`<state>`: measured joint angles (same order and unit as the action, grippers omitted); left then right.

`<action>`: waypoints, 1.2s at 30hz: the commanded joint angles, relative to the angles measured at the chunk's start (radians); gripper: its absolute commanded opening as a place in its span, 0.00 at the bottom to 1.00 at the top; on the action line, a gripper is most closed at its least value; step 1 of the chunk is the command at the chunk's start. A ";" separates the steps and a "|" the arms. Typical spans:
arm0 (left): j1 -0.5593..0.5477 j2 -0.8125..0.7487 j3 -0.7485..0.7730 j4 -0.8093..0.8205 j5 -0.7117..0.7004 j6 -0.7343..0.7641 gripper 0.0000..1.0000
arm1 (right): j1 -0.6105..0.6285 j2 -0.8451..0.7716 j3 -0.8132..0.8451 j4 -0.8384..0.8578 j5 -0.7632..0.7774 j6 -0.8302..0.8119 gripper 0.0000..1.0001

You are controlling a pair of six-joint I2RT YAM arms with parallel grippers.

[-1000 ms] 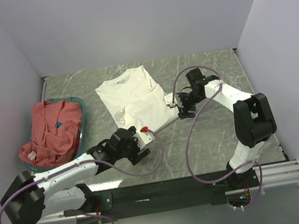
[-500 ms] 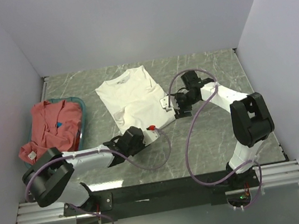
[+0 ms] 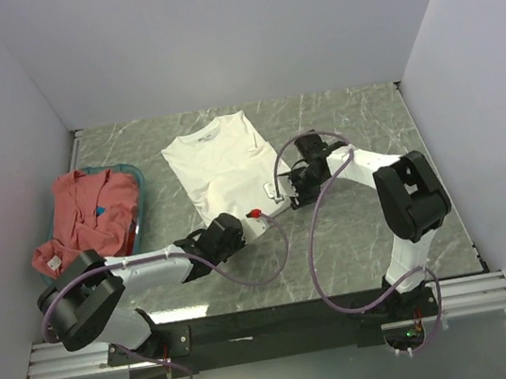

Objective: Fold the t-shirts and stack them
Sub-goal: Fold the tshirt

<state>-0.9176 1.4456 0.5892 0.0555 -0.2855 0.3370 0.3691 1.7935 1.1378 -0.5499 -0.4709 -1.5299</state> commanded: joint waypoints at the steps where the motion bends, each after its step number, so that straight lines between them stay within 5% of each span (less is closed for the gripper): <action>1: 0.003 -0.048 -0.008 0.038 0.006 -0.026 0.08 | 0.034 0.046 0.013 0.047 0.066 0.028 0.60; 6: 0.002 -0.067 -0.020 0.040 0.040 -0.033 0.05 | 0.039 0.076 0.054 0.013 0.100 0.056 0.46; 9: 0.002 -0.079 -0.025 0.035 0.075 -0.036 0.03 | 0.042 0.057 0.027 0.007 0.094 0.050 0.22; 10: 0.000 -0.085 -0.025 0.030 0.086 -0.038 0.02 | 0.041 0.050 0.022 0.001 0.091 0.053 0.00; 16: -0.036 -0.148 -0.016 -0.052 0.238 -0.058 0.01 | 0.007 -0.084 -0.073 -0.102 0.034 0.040 0.00; 23: -0.225 -0.293 0.001 -0.193 0.429 -0.072 0.01 | -0.053 -0.489 -0.375 -0.298 0.002 -0.030 0.00; 29: -0.323 -0.269 0.069 -0.229 0.552 -0.176 0.01 | -0.070 -0.802 -0.538 -0.439 -0.014 -0.027 0.00; 36: -0.371 -0.240 0.074 -0.224 0.502 -0.127 0.00 | -0.070 -0.761 -0.414 -0.493 -0.001 0.010 0.00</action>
<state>-1.3037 1.2236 0.6308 -0.1688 0.2092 0.1844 0.3050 0.9649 0.6151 -1.0130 -0.4644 -1.5349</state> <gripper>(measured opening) 0.105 0.026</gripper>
